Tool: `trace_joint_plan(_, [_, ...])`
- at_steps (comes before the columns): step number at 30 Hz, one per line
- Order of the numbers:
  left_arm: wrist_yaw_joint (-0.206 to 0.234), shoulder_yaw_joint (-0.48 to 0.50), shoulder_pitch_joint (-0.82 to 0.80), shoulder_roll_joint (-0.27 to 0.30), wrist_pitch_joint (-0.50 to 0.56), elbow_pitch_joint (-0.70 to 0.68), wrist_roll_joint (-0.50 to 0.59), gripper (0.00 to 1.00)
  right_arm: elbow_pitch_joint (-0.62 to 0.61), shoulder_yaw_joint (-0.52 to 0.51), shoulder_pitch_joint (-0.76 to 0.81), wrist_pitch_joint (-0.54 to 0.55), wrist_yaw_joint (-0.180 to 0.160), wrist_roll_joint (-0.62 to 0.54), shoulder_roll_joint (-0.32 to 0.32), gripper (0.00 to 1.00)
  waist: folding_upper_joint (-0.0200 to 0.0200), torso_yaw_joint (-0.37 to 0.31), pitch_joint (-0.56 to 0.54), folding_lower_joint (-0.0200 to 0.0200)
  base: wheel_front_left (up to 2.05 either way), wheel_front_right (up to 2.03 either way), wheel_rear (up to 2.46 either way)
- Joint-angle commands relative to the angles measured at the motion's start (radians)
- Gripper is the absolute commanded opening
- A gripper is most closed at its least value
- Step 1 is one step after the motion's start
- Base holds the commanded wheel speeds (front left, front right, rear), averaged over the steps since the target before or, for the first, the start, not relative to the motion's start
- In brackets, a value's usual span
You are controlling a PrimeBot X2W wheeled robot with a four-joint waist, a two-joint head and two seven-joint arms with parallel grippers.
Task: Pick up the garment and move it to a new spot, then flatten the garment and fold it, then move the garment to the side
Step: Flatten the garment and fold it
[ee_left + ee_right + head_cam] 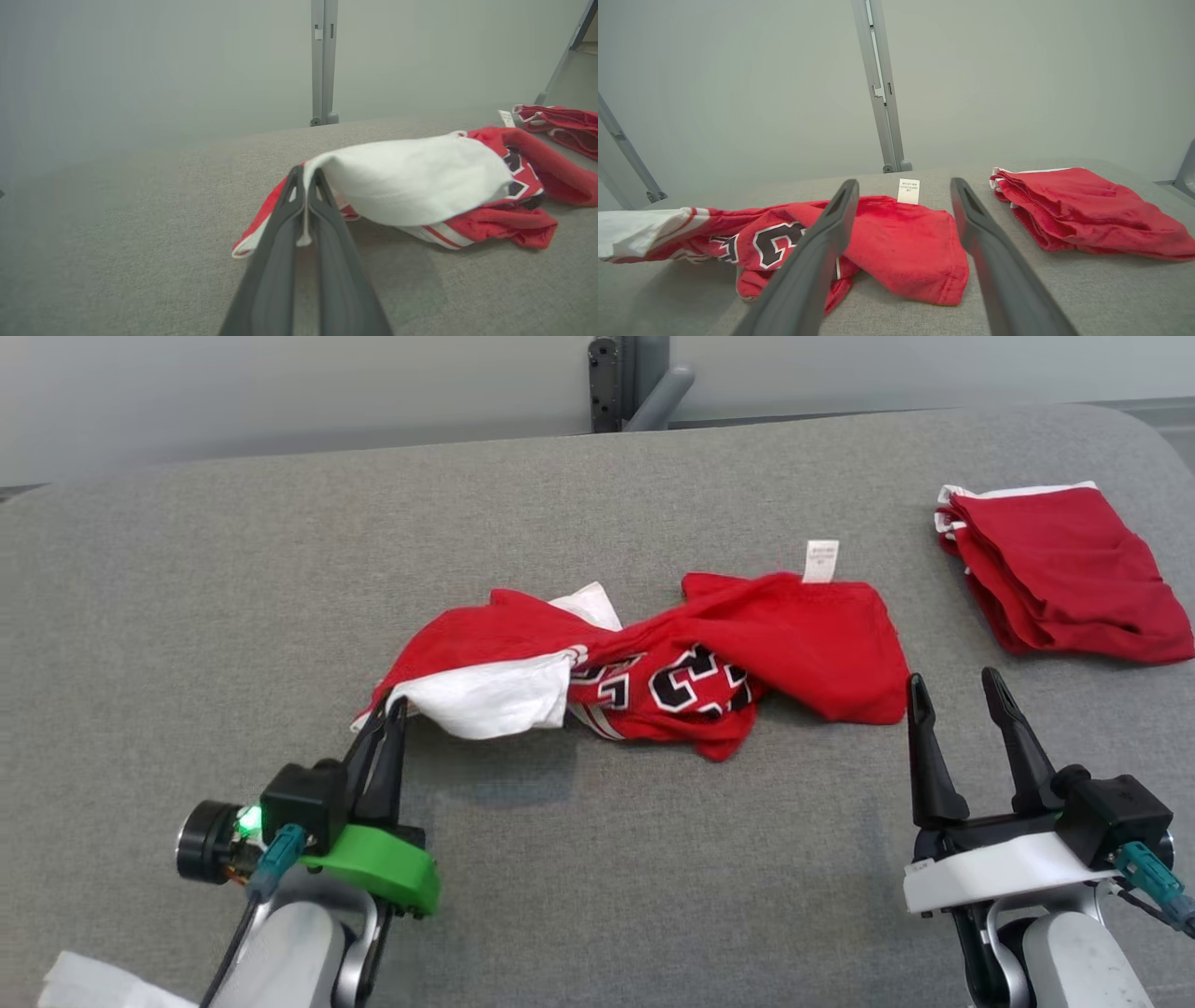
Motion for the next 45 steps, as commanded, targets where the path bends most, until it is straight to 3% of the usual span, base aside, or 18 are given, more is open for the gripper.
trace_joint_plan(1, [0.005, 0.008, 0.031, 0.027, -0.003, -0.018, 0.017, 0.0, 0.0, 0.001, 0.01, -0.003, -0.001, 0.001, -0.001, 1.0, 0.0029, 0.031, -0.026, 0.0, 0.0, 0.0, 0.0])
trace_joint_plan(7, [-0.026, -0.007, 0.13, 0.113, 0.031, -0.084, 0.022, 0.0, 0.001, 0.004, 0.012, -0.003, -0.001, 0.003, -0.001, 1.0, 0.0029, 0.043, -0.022, 0.0, 0.0, 0.0, 0.0])
trace_joint_plan(12, [-0.047, -0.023, 0.2, 0.121, 0.091, -0.113, -0.015, 0.0, 0.004, 0.001, 0.005, -0.003, -0.001, -0.001, -0.001, 1.0, 0.0029, 0.038, -0.011, 0.0, 0.0, 0.0, 0.0])
trace_joint_plan(14, [-0.063, -0.035, 0.219, 0.117, 0.124, -0.107, -0.035, 0.55, 0.005, 0.0, 0.002, -0.003, -0.001, -0.002, -0.001, 1.0, 0.0029, 0.033, -0.009, 0.0, 0.0, 0.0, 0.0])
trace_joint_plan(15, [-0.07, -0.038, 0.224, 0.118, 0.137, -0.107, -0.044, 1.0, 0.006, 0.0, 0.0, -0.003, -0.001, -0.002, -0.001, 1.0, 0.0029, 0.031, -0.008, 0.0, 0.0, 0.0, 0.0])
trace_joint_plan(19, [-0.082, -0.04, 0.246, 0.132, 0.17, -0.115, -0.066, 1.0, 0.006, -0.007, -0.004, -0.003, -0.001, -0.004, -0.001, 1.0, 0.0029, 0.022, -0.003, 0.0, 0.0, 0.0, 0.0])
trace_joint_plan(27, [-0.037, 0.017, 0.24, 0.178, 0.167, -0.161, -0.084, 1.0, 0.002, -0.01, -0.01, -0.003, -0.001, -0.004, -0.001, 1.0, 0.0029, 0.006, 0.007, 0.0, 0.0, 0.0, 0.0])
trace_joint_plan(33, [-0.047, 0.036, 0.166, 0.166, 0.182, -0.181, -0.116, 1.0, -0.001, -0.009, -0.022, -0.003, -0.001, -0.005, -0.001, 1.0, 0.0029, -0.016, 0.026, 0.0, 0.0, 0.0, 0.0])
trace_joint_plan(38, [-0.072, 0.032, 0.084, 0.157, 0.19, -0.108, -0.124, 1.0, -0.001, -0.002, -0.036, -0.003, -0.001, -0.006, -0.001, 1.0, 0.0029, -0.039, 0.046, 0.0, 0.0, 0.0, 0.0])
trace_joint_plan(45, [-0.114, 0.037, -0.076, 0.158, 0.2, 0.109, -0.155, 1.0, -0.009, -0.005, -0.056, -0.003, -0.001, -0.009, -0.001, 1.0, 0.0029, -0.086, 0.098, 0.0, 0.0, 0.0, 0.0])
